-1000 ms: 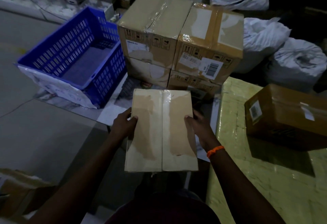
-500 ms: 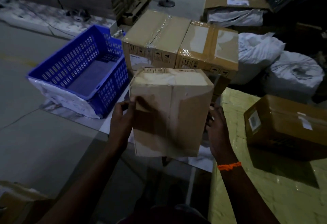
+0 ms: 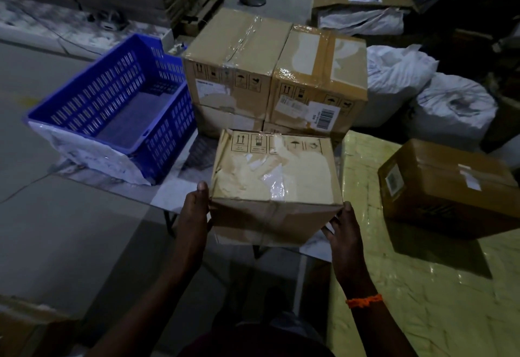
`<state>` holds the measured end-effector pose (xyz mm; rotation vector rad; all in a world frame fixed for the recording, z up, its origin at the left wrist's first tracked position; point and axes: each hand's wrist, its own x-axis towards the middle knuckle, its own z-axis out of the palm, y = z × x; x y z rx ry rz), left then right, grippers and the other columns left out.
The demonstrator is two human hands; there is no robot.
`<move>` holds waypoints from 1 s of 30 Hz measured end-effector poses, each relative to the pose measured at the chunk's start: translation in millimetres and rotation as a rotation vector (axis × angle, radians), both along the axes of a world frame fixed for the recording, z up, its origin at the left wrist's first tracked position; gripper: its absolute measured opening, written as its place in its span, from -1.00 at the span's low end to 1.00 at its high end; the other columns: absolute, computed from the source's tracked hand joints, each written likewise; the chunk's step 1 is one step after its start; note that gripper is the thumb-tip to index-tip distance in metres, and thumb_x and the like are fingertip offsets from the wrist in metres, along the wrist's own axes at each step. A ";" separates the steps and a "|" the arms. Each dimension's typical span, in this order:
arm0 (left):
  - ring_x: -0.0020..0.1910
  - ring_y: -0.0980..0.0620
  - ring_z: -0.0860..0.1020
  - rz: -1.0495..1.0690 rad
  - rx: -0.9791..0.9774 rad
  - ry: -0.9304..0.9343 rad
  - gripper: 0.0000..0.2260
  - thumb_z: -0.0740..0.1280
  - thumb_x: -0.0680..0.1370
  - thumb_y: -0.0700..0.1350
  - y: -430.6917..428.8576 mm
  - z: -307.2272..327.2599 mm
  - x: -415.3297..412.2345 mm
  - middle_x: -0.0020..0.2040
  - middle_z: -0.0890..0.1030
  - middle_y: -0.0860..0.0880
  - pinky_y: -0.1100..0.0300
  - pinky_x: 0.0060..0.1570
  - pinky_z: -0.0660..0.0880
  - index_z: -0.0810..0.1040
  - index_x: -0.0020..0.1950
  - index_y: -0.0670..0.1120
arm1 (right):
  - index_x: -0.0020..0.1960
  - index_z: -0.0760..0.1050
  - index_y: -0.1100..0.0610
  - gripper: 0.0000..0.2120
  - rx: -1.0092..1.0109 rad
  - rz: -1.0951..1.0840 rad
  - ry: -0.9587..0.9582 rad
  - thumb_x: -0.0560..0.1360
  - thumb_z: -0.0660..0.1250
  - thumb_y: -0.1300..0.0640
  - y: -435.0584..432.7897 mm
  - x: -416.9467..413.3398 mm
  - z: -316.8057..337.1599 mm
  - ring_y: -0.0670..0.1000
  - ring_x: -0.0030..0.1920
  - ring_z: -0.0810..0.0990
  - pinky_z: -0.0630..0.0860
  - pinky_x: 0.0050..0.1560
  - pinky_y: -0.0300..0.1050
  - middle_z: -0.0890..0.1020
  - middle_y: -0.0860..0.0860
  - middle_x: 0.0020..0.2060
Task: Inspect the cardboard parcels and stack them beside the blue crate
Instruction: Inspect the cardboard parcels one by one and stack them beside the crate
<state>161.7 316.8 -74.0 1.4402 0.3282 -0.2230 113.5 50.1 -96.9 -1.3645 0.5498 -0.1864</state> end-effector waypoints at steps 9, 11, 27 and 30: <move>0.25 -0.02 0.59 -0.017 0.095 -0.043 -0.72 0.19 0.66 0.13 12.0 18.8 13.2 0.22 0.62 -0.02 -0.07 0.23 0.54 0.55 0.24 0.02 | 0.35 0.51 0.01 -0.65 -0.209 0.071 -0.018 0.63 0.24 -0.11 -17.9 17.5 28.5 -0.05 0.25 0.62 0.65 0.11 -0.12 0.66 -0.08 0.19; 0.22 0.05 0.59 -0.065 0.140 -0.100 -0.78 0.23 0.65 0.10 13.6 32.9 34.0 0.21 0.61 0.01 -0.01 0.18 0.56 0.54 0.22 0.07 | 0.30 0.56 -0.04 -0.65 -0.223 0.111 -0.022 0.59 0.30 -0.17 -19.3 38.3 48.8 -0.08 0.19 0.65 0.60 0.21 0.01 0.68 -0.07 0.18; 0.30 0.13 0.58 -0.260 0.170 -0.226 -0.46 0.48 0.44 0.14 43.1 34.8 20.9 0.28 0.64 0.11 0.05 0.17 0.60 0.53 0.41 0.14 | 0.20 0.58 0.08 -0.67 -0.127 0.097 0.053 0.62 0.32 -0.14 6.6 42.1 79.1 0.02 0.05 0.72 0.60 0.02 0.07 0.75 -0.03 0.00; 0.33 0.19 0.54 -0.240 0.128 -0.289 -0.46 0.52 0.42 0.01 53.4 31.8 4.1 0.30 0.62 0.16 0.16 0.09 0.62 0.52 0.39 0.14 | 0.23 0.60 0.07 -0.58 -0.083 0.124 0.064 0.66 0.18 -0.21 13.1 25.5 81.7 -0.06 -0.06 0.74 0.55 -0.07 -0.01 0.76 -0.03 -0.04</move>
